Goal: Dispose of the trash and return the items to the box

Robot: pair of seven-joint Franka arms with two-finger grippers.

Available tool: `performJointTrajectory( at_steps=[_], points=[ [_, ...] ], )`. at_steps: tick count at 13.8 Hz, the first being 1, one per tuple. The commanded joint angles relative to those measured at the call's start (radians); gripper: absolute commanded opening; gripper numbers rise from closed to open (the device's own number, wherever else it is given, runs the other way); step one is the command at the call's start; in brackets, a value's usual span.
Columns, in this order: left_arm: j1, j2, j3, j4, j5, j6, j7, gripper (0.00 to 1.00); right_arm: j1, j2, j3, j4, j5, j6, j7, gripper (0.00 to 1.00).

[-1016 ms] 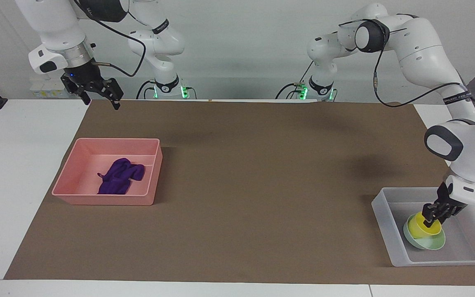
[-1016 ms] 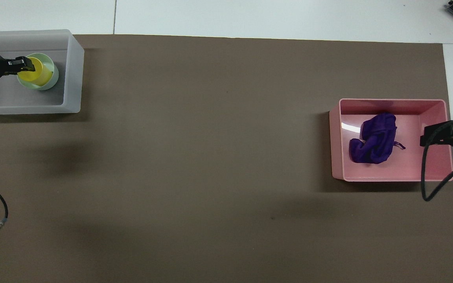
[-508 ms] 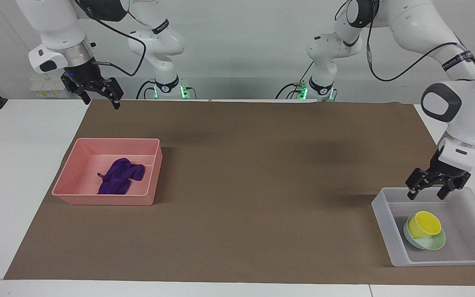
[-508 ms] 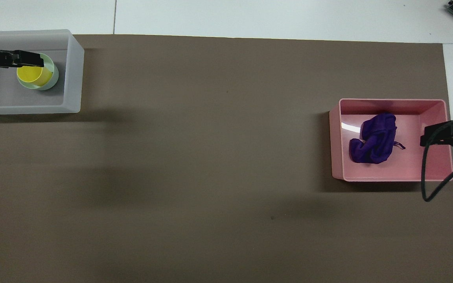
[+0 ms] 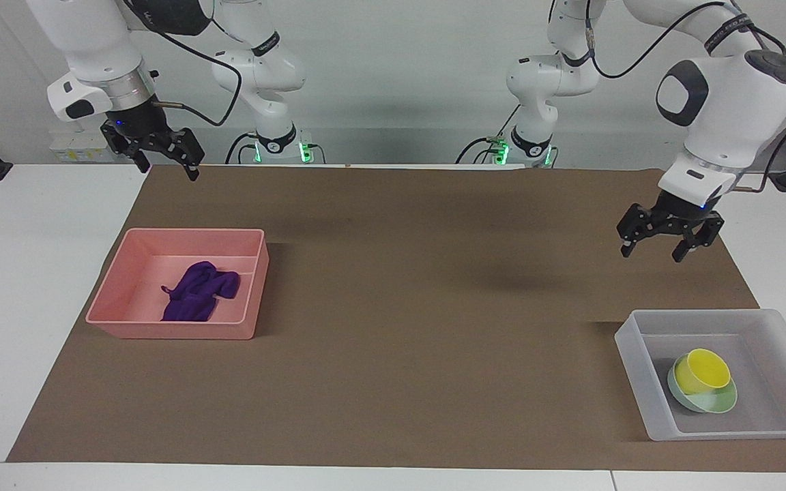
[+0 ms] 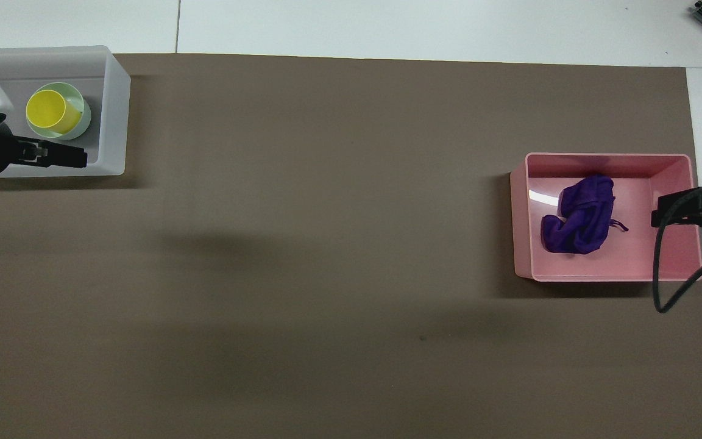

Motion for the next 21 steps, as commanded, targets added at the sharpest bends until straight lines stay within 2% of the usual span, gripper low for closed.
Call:
performJointTrajectory(
  at_steps=[1,3,5,12,21],
  points=[
    [-0.013,-0.030,0.010,0.031,0.050,-0.086,-0.003,1.00,-0.006,-0.020,0.002,-0.017,0.003,-0.008,-0.024,1.00],
    [-0.013,0.011,0.009,0.141,0.050,-0.158,0.000,1.00,-0.007,-0.019,0.002,-0.015,0.003,-0.007,-0.024,1.00],
    [-0.012,0.022,0.009,0.191,0.051,-0.235,0.000,1.00,-0.007,-0.019,0.002,-0.017,0.005,-0.007,-0.026,1.00],
    [-0.001,-0.008,0.010,0.180,0.036,-0.359,-0.018,1.00,-0.006,-0.020,0.002,-0.017,0.003,-0.007,-0.022,1.00],
    [-0.002,-0.019,0.013,0.189,0.033,-0.382,-0.035,1.00,-0.007,-0.026,0.004,-0.027,0.005,-0.008,-0.027,1.00]
  ],
)
